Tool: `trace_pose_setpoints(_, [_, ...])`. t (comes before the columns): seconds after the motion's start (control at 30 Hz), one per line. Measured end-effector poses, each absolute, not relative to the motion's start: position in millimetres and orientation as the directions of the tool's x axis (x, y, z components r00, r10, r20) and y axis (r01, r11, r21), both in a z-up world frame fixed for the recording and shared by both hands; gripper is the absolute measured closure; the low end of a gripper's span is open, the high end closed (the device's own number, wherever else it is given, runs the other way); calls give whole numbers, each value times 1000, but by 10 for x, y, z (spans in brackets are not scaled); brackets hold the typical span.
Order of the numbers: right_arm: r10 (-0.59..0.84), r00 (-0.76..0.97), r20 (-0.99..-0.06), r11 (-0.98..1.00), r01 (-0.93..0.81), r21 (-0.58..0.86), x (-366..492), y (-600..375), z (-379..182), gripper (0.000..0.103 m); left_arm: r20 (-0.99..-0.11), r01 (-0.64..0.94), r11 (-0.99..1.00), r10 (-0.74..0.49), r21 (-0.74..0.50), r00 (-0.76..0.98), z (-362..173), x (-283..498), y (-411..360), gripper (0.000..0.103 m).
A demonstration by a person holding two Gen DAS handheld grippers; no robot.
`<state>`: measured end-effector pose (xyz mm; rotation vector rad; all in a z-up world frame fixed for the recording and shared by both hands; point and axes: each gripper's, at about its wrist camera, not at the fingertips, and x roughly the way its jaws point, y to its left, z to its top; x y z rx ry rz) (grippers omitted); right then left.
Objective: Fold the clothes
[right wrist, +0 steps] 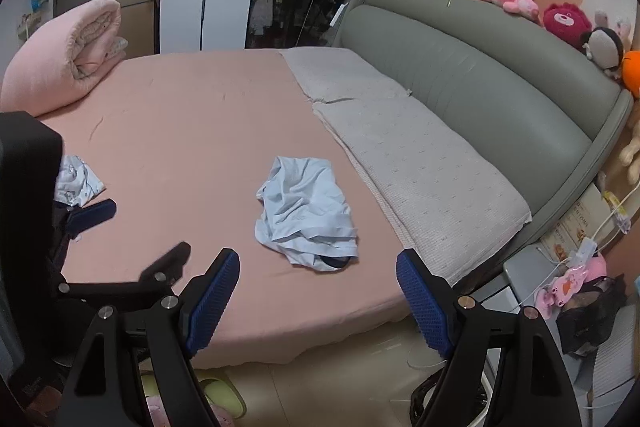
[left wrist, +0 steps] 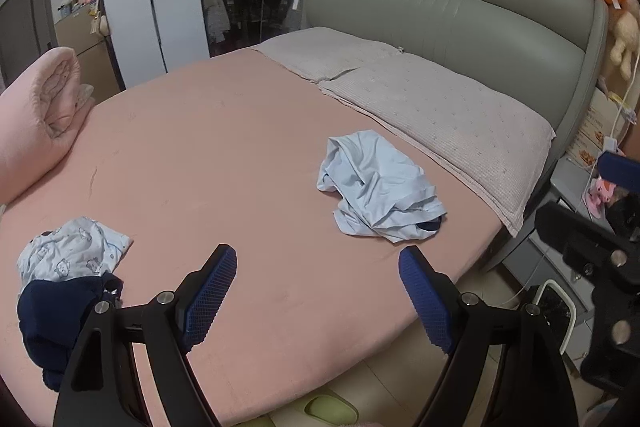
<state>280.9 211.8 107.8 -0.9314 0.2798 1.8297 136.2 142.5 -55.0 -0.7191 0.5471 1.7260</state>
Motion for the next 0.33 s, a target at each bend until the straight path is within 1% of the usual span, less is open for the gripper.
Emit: trace_pose_setpoints(0.33, [672, -190, -716, -477, -850, -222, 2745, 2064, 1039, 22, -723, -965, -263, 667, -3, -180, -587, 1345, 1417, 20])
